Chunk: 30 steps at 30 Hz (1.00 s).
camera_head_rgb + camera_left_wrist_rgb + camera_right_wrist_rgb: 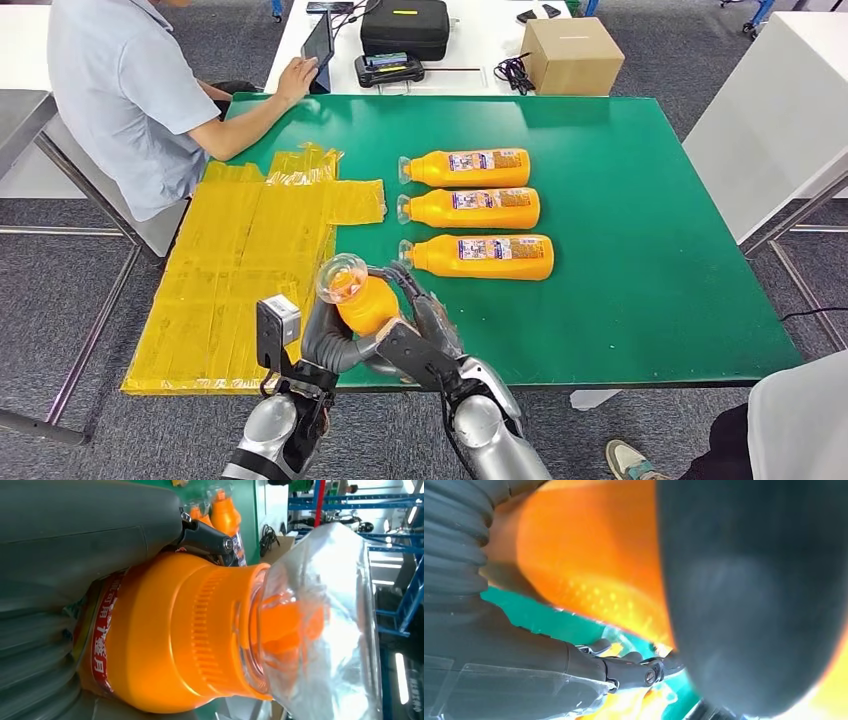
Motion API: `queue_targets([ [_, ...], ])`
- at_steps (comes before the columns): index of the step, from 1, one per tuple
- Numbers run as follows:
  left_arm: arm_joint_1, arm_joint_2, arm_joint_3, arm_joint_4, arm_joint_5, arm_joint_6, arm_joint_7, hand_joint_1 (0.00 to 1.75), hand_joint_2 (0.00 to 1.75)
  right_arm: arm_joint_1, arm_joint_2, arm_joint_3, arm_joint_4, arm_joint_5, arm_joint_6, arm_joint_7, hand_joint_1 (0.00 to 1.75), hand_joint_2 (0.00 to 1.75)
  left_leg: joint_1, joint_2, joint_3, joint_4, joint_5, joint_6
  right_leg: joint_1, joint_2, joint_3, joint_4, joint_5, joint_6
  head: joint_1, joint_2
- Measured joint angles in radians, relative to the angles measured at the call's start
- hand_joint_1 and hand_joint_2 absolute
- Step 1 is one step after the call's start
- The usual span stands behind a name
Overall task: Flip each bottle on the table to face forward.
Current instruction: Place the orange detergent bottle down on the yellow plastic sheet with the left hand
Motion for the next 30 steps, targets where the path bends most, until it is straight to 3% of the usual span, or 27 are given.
queue_targets([
  [10,0.007,0.000,0.010,-0.045,0.002,-0.010,0.019,1.75,1.75,0.006,0.023,-0.084,-0.001,0.024,-0.022,-0.010,0.00,1.75,0.000,0.000,0.000,0.000,0.000,0.000,0.000,0.000,0.000,0.000,0.000,0.000,0.000,0.000],
  [15,0.007,0.000,0.024,-0.060,-0.036,0.040,0.012,1.75,1.75,0.013,0.028,-0.097,-0.012,0.069,-0.033,-0.022,0.00,1.75,0.000,0.000,0.000,0.000,0.000,0.000,0.000,0.000,0.000,0.000,0.000,0.000,0.000,0.000],
  [23,-0.027,0.000,0.131,-0.104,-0.144,0.142,0.016,1.75,1.75,0.041,0.029,-0.098,-0.062,0.140,-0.054,-0.022,0.00,1.75,0.000,0.000,0.000,0.000,0.000,0.000,0.000,0.000,0.000,0.000,0.000,0.000,0.000,0.000],
  [30,-0.058,-0.002,0.187,-0.113,-0.108,0.133,0.037,1.75,1.75,0.047,0.029,-0.099,-0.070,0.127,-0.053,-0.020,0.00,1.75,0.000,0.000,0.000,0.000,0.000,0.000,0.000,0.000,0.000,0.000,0.000,0.000,0.000,0.000],
])
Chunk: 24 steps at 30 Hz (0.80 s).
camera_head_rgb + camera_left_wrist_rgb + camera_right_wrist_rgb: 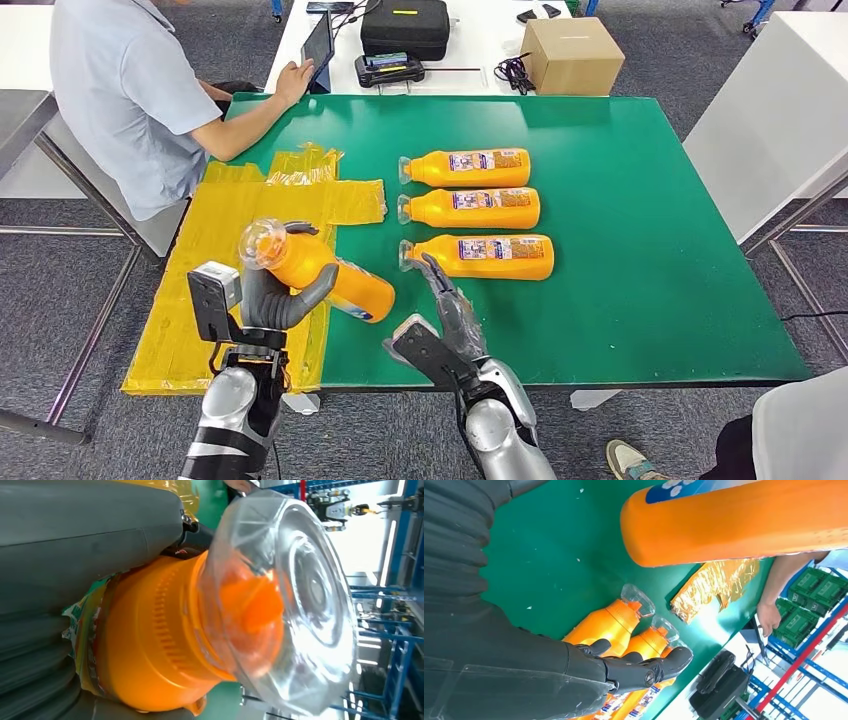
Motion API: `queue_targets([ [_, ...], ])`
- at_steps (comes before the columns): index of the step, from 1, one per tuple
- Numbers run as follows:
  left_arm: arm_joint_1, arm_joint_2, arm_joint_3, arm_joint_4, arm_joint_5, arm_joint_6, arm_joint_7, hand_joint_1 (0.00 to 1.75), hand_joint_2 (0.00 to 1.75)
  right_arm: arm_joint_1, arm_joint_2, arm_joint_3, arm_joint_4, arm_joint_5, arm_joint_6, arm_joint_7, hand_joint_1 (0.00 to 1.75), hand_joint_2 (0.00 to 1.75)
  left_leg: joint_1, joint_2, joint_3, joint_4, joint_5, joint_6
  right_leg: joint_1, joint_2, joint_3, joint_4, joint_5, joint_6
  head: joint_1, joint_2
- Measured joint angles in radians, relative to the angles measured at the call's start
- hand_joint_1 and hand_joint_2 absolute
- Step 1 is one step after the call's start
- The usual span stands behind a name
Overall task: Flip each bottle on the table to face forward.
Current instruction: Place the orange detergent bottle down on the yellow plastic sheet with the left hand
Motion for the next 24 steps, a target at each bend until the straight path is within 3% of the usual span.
queue_targets([
  [4,-0.009,-0.001,0.008,0.000,-0.037,0.033,-0.001,1.75,1.75,0.002,0.000,0.000,0.000,-0.004,0.001,0.000,0.00,1.75,0.000,0.000,0.000,0.000,0.000,0.000,0.000,0.000,0.000,0.000,0.000,0.000,0.000,0.000],
  [11,-0.016,-0.003,0.009,-0.005,-0.280,0.121,0.014,1.75,1.75,0.021,0.000,-0.001,-0.014,-0.005,0.001,0.002,0.00,1.75,0.000,0.000,0.000,0.000,0.000,0.000,0.000,0.000,0.000,0.000,0.000,0.000,0.000,0.000],
  [16,-0.016,-0.003,0.007,-0.011,-0.348,0.139,0.022,1.75,1.75,0.028,0.000,-0.001,-0.020,-0.005,0.001,0.002,0.00,1.75,0.000,0.000,0.000,0.000,0.000,0.000,0.000,0.000,0.000,0.000,0.000,0.000,0.000,0.000],
  [24,-0.026,-0.003,-0.043,-0.025,-0.926,0.174,0.149,1.75,1.75,0.029,0.000,-0.001,-0.019,-0.011,0.001,0.002,0.00,1.75,0.000,0.000,0.000,0.000,0.000,0.000,0.000,0.000,0.000,0.000,0.000,0.000,0.000,0.000],
])
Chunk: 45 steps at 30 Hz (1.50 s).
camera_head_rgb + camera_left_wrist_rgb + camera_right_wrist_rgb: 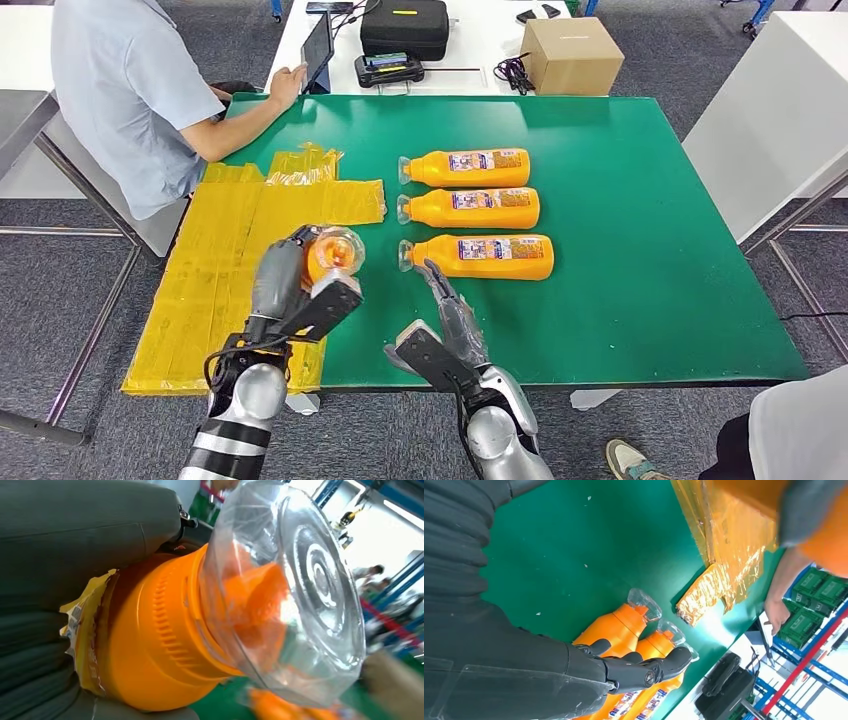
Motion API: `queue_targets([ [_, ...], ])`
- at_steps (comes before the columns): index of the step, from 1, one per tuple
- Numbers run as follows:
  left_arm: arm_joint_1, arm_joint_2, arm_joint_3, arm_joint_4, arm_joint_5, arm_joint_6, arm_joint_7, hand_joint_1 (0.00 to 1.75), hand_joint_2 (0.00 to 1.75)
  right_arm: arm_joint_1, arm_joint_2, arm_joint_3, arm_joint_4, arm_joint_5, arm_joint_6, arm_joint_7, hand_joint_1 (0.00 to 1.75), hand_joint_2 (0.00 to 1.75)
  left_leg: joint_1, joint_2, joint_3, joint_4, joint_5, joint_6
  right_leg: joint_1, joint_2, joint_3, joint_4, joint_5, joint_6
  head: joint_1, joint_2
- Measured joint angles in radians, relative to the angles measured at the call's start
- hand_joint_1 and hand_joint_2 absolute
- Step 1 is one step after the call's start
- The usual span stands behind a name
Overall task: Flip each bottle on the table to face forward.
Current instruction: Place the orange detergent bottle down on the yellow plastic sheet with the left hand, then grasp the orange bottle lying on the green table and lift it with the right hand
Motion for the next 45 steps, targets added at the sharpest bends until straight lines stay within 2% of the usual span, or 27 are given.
queue_targets([
  [8,-0.029,0.000,-0.043,0.011,-0.336,-0.037,0.129,1.75,1.75,0.000,0.000,-0.006,0.000,-0.007,0.002,-0.004,0.00,1.75,0.000,0.000,0.000,0.000,0.000,0.000,0.000,0.000,0.000,0.000,0.000,0.000,0.000,0.000],
  [16,-0.073,-0.003,-0.054,0.088,-0.489,-0.104,0.181,1.75,1.75,0.002,0.000,-0.017,0.002,-0.012,0.021,-0.015,0.00,1.75,0.000,0.000,0.000,0.000,0.000,0.000,0.000,0.000,0.000,0.000,0.000,0.000,0.000,0.000],
  [24,-0.139,0.004,-0.053,0.263,-0.511,-0.108,0.230,1.75,1.75,-0.007,0.000,-0.025,0.027,-0.012,0.035,-0.027,0.00,1.75,0.000,0.000,0.000,0.000,0.000,0.000,0.000,0.000,0.000,0.000,0.000,0.000,0.000,0.000],
  [32,-0.201,0.033,-0.057,0.431,-0.512,-0.053,0.273,1.75,1.75,-0.028,0.000,-0.025,0.063,-0.020,0.035,-0.040,0.00,1.75,0.000,0.000,0.000,0.000,0.000,0.000,0.000,0.000,0.000,0.000,0.000,0.000,0.000,0.000],
  [38,-0.253,0.072,-0.104,0.560,-0.512,-0.026,0.322,1.75,1.75,-0.047,0.000,-0.025,0.103,-0.024,0.027,-0.055,0.00,1.75,0.000,0.000,0.000,0.000,0.000,0.000,0.000,0.000,0.000,0.000,0.000,0.000,0.000,0.000],
  [44,-0.291,0.099,-0.164,0.658,-0.512,-0.005,0.337,1.75,1.75,-0.057,0.000,-0.024,0.136,-0.030,0.021,-0.066,0.00,1.75,0.000,0.000,0.000,0.000,0.000,0.000,0.000,0.000,0.000,0.000,0.000,0.000,0.000,0.000],
  [45,-0.296,0.102,-0.169,0.670,-0.512,0.000,0.333,1.58,1.75,-0.059,0.000,-0.024,0.141,-0.031,0.020,-0.069,0.00,1.75,0.000,0.000,0.000,0.000,0.000,0.000,0.000,0.000,0.000,0.000,0.000,0.000,0.000,0.000],
])
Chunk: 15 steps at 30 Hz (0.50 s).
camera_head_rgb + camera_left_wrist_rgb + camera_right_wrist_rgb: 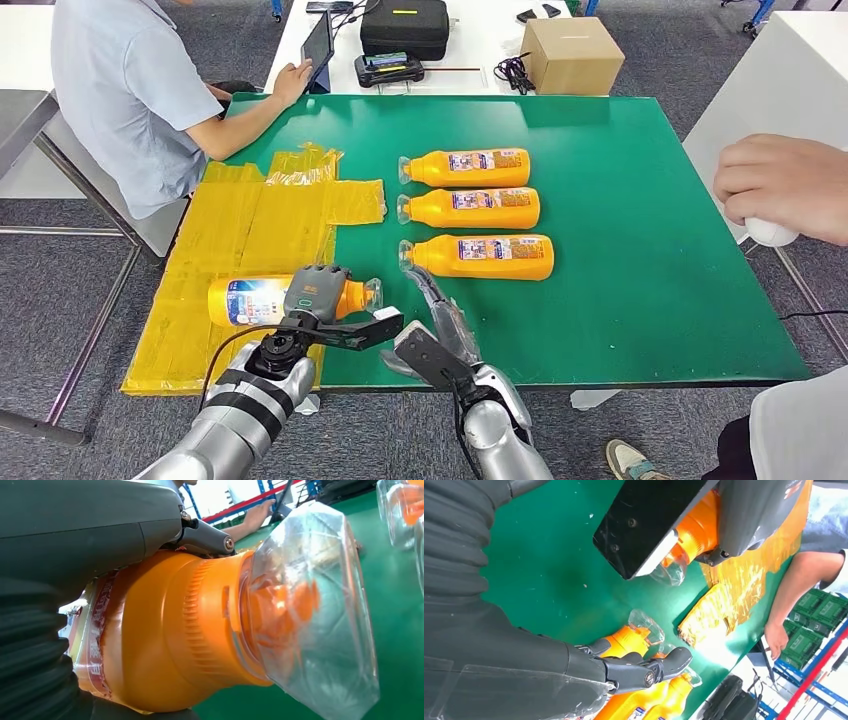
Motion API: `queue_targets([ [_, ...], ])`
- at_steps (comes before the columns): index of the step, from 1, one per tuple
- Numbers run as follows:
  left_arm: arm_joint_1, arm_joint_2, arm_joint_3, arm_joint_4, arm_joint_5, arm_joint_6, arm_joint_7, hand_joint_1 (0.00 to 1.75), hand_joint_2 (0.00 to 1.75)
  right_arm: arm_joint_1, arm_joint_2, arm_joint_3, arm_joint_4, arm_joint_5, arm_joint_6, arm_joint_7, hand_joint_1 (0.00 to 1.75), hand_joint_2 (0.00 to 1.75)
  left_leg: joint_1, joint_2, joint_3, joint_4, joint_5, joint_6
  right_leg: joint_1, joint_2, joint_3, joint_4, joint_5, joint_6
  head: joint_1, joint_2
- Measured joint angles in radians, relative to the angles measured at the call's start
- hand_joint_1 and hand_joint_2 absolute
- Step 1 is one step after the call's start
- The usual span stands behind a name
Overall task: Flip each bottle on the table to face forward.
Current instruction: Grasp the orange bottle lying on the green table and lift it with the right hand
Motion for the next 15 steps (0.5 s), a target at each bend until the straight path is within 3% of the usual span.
queue_targets([
  [3,-0.010,0.007,-0.009,0.026,0.000,0.018,-0.017,0.35,1.75,-0.002,0.000,0.000,0.011,-0.002,-0.002,-0.004,0.00,1.75,0.000,0.000,0.000,0.000,0.000,0.000,0.000,0.000,0.000,0.000,0.000,0.000,0.000,0.000],
  [4,-0.012,0.010,-0.011,0.032,0.000,0.027,-0.021,0.08,1.75,-0.003,0.000,0.001,0.014,-0.003,-0.003,-0.004,0.00,1.75,0.000,0.000,0.000,0.000,0.000,0.000,0.000,0.000,0.000,0.000,0.000,0.000,0.000,0.000],
  [7,-0.014,0.018,-0.025,0.043,0.000,0.054,-0.026,0.00,1.75,-0.003,0.000,0.002,0.022,-0.006,-0.005,-0.006,0.00,1.75,0.000,0.000,0.000,0.000,0.000,0.000,0.000,0.000,0.000,0.000,0.000,0.000,0.000,0.000],
  [15,-0.015,0.027,-0.052,0.049,0.000,0.061,-0.033,0.00,1.75,-0.003,0.000,0.009,0.032,-0.008,-0.008,-0.008,0.00,1.75,0.000,0.000,0.000,0.000,0.000,0.000,0.000,0.000,0.000,0.000,0.000,0.000,0.000,0.000],
])
